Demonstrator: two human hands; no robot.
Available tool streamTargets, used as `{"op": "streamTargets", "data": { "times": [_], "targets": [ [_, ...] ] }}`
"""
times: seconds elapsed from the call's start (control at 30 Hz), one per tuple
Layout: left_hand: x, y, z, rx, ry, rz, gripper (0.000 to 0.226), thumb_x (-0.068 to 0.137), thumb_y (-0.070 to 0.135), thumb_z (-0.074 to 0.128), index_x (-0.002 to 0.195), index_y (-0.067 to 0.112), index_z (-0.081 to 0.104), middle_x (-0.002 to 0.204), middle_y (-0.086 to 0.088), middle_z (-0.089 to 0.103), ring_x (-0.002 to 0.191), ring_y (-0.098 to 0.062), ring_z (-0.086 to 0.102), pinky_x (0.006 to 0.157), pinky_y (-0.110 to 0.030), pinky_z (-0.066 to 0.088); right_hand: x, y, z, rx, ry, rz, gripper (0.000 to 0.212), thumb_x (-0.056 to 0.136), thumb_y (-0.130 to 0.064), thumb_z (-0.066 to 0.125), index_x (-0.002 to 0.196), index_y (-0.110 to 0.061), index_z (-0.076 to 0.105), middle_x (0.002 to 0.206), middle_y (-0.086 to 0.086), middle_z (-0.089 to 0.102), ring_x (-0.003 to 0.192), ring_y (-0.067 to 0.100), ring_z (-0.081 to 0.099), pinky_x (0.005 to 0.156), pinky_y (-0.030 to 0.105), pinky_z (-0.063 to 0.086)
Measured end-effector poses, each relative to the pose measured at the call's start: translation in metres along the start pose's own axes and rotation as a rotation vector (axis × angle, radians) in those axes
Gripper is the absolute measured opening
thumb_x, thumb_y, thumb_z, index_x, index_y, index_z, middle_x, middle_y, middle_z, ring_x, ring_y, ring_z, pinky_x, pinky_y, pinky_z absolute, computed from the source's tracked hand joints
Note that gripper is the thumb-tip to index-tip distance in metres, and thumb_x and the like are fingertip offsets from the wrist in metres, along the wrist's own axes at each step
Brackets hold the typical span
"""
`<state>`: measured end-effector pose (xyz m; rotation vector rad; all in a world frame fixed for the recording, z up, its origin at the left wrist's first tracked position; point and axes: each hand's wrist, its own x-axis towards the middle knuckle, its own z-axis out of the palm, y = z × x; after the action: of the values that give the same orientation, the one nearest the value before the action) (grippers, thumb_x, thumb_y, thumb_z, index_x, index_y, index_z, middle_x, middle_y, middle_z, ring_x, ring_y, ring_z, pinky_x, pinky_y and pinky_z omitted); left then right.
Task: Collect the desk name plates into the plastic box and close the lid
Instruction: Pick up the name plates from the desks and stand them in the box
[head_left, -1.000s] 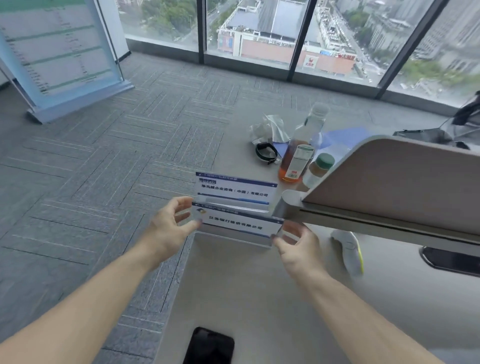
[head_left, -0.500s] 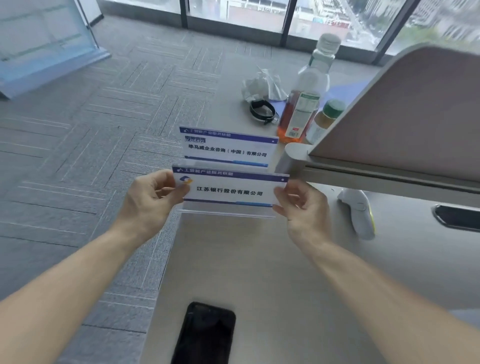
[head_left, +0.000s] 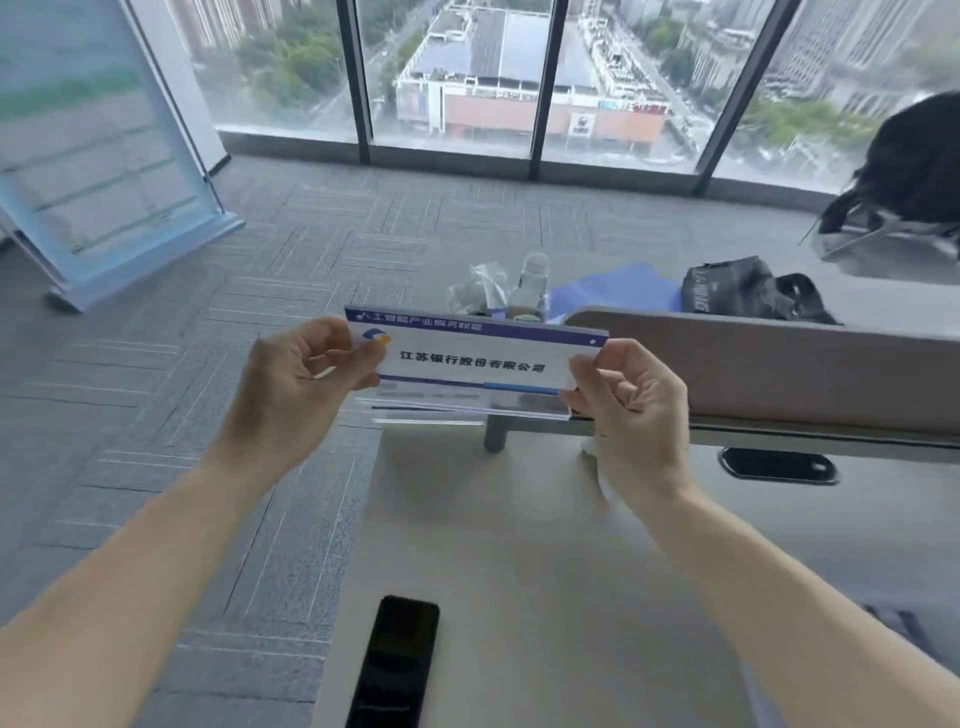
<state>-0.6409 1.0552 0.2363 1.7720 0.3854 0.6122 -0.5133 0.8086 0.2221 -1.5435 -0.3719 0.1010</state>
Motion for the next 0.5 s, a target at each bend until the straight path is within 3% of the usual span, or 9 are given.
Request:
{"op": "streamTargets", "data": {
  "times": [0.17,0.3,0.5],
  "targets": [
    [-0.018,0.099,0.023,0.033,-0.032,0.070,0.019,0.085,0.034,0.076,0.073,0.020,0.074,0.078,0.002,0.075,0.079,-0.019,0.075,0.088,-0.048,0.063,-0.015,-0.080,-0.054,0.035,0.034,-0.065,0.015,0.098,-0.018,0.069,0.083,-0.019,0.067,0.079,-0.009,0.064,0.072,0.011,0.063,0.081,0.039,0.064],
    [-0.053,0.167,0.047,0.161,-0.048,0.180,0.023,0.087,0.033,0.074,0.078,0.012,0.071,0.078,0.013,0.076,0.077,-0.009,0.076,0.076,-0.034,0.066,-0.037,-0.125,-0.103,0.030,0.041,-0.091,0.019,0.098,-0.019,0.069,0.079,-0.021,0.065,0.077,-0.013,0.062,0.066,0.006,0.062,0.084,0.046,0.064],
    [-0.130,0.218,0.063,0.209,0.001,0.245,0.022,0.089,0.027,0.074,0.080,0.007,0.070,0.073,0.013,0.075,0.074,-0.007,0.075,0.071,-0.034,0.066,-0.081,-0.168,-0.154,0.032,-0.051,-0.139,0.010,0.098,-0.015,0.069,0.089,-0.010,0.066,0.085,-0.005,0.063,0.067,0.001,0.063,0.081,0.049,0.065]
  ]
}}
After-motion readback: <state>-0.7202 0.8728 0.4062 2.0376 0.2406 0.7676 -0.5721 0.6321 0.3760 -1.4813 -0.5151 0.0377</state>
